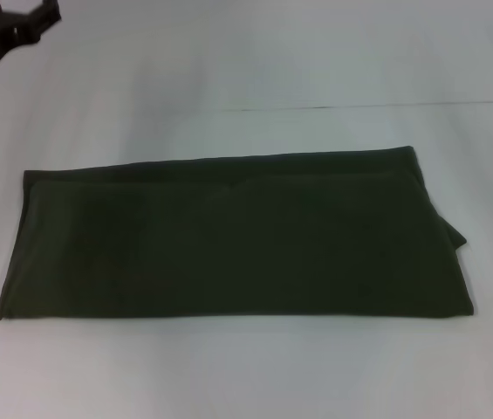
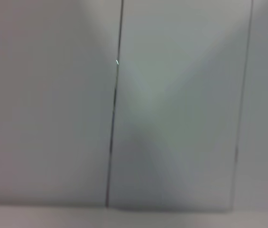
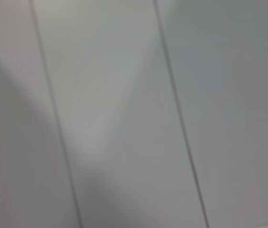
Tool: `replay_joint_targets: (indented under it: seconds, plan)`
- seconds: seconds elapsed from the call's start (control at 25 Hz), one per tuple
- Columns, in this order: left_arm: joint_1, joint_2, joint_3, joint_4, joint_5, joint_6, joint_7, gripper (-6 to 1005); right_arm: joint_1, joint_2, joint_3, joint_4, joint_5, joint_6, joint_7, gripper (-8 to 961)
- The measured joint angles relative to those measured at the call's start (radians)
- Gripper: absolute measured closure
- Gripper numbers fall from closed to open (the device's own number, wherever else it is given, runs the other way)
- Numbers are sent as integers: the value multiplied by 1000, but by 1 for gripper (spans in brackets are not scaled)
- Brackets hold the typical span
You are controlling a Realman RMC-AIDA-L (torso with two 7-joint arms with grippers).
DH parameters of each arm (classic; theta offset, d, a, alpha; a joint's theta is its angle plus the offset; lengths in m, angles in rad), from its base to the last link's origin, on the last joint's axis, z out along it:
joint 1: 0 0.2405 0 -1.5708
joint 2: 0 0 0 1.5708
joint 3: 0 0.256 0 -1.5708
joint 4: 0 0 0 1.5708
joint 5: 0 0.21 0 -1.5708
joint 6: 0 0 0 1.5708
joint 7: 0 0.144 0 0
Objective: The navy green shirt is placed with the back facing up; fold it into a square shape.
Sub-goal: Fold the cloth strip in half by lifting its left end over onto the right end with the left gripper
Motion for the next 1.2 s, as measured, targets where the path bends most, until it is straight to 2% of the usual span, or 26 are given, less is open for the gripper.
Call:
replay_joint_targets:
  seconds: [0.12,0.16,0.36,0.52,0.8,0.92,1.08,1.16,1.2]
  plan:
    - [-26,20,-4,-85,-221,-11,233,105,25,3,0,54,138,32,-97,38]
    - [-32,28,-5,-120,-331,4,333,105,33,4,-1,68,179,42,-118,38]
    - [-36,46,-5,-254,-711,178,725,106,62,4,-4,108,295,86,-209,37]
    - [-37,50,-5,-275,-762,220,802,111,74,7,-5,136,371,84,-343,37]
    - [-54,97,-46,-324,-816,221,843,112,79,7,-1,180,570,83,-488,37]
    - [-63,110,-75,-337,-817,219,844,113,73,2,0,181,637,79,-505,38]
    - [-66,119,-78,-339,-814,216,767,113,61,-18,-11,184,665,64,-443,38]
    - [-61,130,-28,-337,-808,210,670,114,47,-41,-45,185,645,38,-357,38]
    - [-55,134,14,-330,-806,206,613,114,35,-60,-79,185,624,21,-295,38]
